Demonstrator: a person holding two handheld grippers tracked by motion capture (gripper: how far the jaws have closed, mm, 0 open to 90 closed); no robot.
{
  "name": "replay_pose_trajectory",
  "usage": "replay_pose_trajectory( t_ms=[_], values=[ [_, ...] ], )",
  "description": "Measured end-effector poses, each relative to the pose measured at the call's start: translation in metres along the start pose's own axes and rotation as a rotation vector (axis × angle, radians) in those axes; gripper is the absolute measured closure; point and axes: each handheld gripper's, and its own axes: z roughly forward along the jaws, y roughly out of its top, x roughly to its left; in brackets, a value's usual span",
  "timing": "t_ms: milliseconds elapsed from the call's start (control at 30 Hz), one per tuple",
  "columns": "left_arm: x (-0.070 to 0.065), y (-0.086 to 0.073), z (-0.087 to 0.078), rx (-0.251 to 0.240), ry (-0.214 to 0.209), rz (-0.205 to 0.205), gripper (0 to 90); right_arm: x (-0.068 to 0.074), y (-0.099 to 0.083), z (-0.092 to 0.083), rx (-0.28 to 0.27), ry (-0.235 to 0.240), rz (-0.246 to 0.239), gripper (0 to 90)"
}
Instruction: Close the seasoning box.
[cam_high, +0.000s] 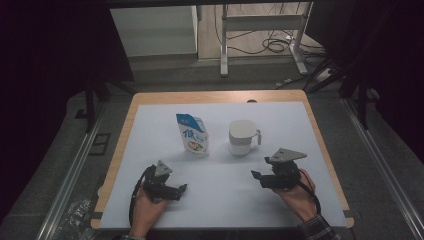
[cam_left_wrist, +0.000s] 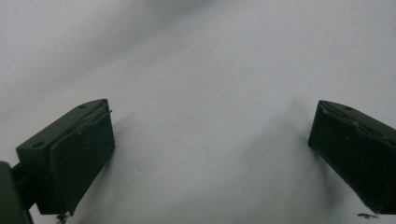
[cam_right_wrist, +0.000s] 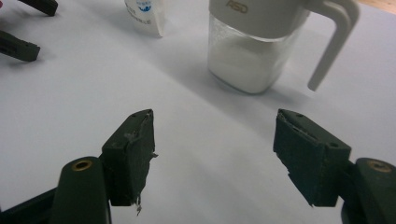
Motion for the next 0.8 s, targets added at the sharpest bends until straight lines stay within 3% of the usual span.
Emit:
replay_pose_trajectory(
  t_ms=[500, 800],
  values=[
    [0.0, 0.0, 0.0, 0.0, 0.0, -0.001, 0.6, -0.01, -0.021, -0.027, 0.001, -0.061, -0.005, 28.8],
    [0.0, 0.0, 0.0, 0.0, 0.001, 0.0, 0.6, -0.026, -0.046, -0.038, 0.022, -0.11, 0.018, 27.4]
  ],
)
